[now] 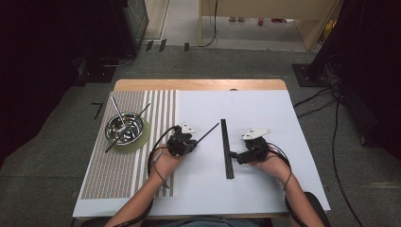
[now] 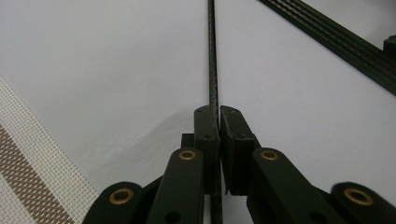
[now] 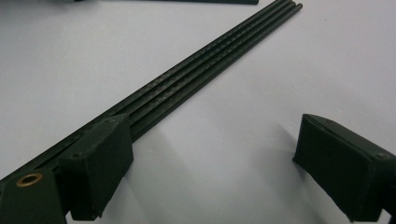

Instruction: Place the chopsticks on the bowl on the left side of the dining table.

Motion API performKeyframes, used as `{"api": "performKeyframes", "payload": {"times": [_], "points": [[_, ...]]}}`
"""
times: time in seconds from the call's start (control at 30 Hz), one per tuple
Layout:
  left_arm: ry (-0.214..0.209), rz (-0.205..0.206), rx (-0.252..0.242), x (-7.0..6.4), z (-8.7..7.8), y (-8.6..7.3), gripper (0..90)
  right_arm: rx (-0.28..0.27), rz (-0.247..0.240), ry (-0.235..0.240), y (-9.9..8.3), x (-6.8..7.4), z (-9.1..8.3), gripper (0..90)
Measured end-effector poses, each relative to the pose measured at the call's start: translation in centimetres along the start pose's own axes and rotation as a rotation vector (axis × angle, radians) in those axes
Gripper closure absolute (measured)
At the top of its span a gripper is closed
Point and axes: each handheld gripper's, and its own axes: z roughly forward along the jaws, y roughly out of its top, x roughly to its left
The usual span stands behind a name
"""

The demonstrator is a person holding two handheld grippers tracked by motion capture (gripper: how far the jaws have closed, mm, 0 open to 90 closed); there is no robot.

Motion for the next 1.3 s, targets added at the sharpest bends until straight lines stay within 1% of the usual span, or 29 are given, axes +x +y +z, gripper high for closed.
{"api": "performKeyframes", "payload": {"times": [0.27,0.37,0.67,0.77,0.9,1.0,1.3], "points": [[-0.009,-0.016,-0.004,0.3,-0.5,0.1,87.3,-0.001,-0.002,0.0,0.0,0.0,0.0,10.9],[-0.018,-0.027,-0.013,0.5,-0.8,0.2,87.3,-0.001,-0.002,0.0,0.0,0.0,0.0,10.9],[-0.023,-0.038,-0.037,0.9,-1.8,0.4,87.4,-0.001,-0.002,0.0,0.0,0.0,0.0,10.9],[-0.021,-0.033,-0.032,1.0,-2.0,0.5,87.3,0.0,0.0,0.0,0.0,0.0,0.0,10.9],[-0.026,-0.036,-0.027,1.3,-2.3,0.5,87.4,-0.001,-0.001,0.0,0.0,0.0,0.0,10.9],[-0.024,-0.03,-0.021,1.4,-2.5,0.5,87.4,-0.001,-0.002,0.001,0.0,0.0,0.0,10.9],[-0.032,-0.043,-0.019,2.0,-3.3,0.6,87.4,-0.003,-0.006,0.0,0.0,0.0,0.0,10.9]]}}
